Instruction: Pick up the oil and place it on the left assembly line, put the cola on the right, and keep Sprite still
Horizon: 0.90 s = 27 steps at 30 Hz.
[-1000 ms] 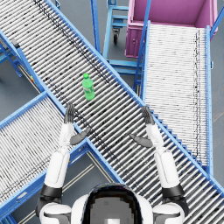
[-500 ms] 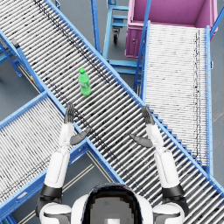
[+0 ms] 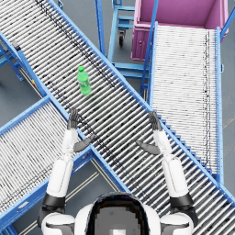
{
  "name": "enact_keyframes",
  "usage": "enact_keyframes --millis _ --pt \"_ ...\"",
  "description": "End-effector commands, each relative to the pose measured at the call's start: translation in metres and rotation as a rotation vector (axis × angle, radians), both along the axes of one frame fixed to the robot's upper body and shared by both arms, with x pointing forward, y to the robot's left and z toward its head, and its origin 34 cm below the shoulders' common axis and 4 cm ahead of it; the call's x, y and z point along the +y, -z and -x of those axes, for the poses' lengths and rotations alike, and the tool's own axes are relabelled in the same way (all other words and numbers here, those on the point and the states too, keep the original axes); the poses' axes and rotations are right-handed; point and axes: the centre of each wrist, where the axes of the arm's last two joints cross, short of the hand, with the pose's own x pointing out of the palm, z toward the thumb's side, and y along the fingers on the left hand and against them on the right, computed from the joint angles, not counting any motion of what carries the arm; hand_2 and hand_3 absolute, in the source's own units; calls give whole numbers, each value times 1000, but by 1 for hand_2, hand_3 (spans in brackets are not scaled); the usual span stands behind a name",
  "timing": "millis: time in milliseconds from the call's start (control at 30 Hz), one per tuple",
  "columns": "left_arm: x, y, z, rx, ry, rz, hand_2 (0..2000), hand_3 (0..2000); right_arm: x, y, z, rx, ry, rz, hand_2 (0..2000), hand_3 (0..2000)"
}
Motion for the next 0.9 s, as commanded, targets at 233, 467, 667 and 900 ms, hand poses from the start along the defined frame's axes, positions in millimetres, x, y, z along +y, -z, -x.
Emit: enact_keyframes --millis 233,467,667,900 --pt "0 0 0 0 0 0 0 0 0 0 0 0 0 0 0 0" --pt "0 0 0 0 0 0 0 0 0 0 0 0 0 0 0 0" --pt "0 0 0 0 0 0 0 0 0 0 0 0 0 0 0 0" --pt "0 0 0 0 0 0 0 0 0 0 0 0 0 0 0 0"
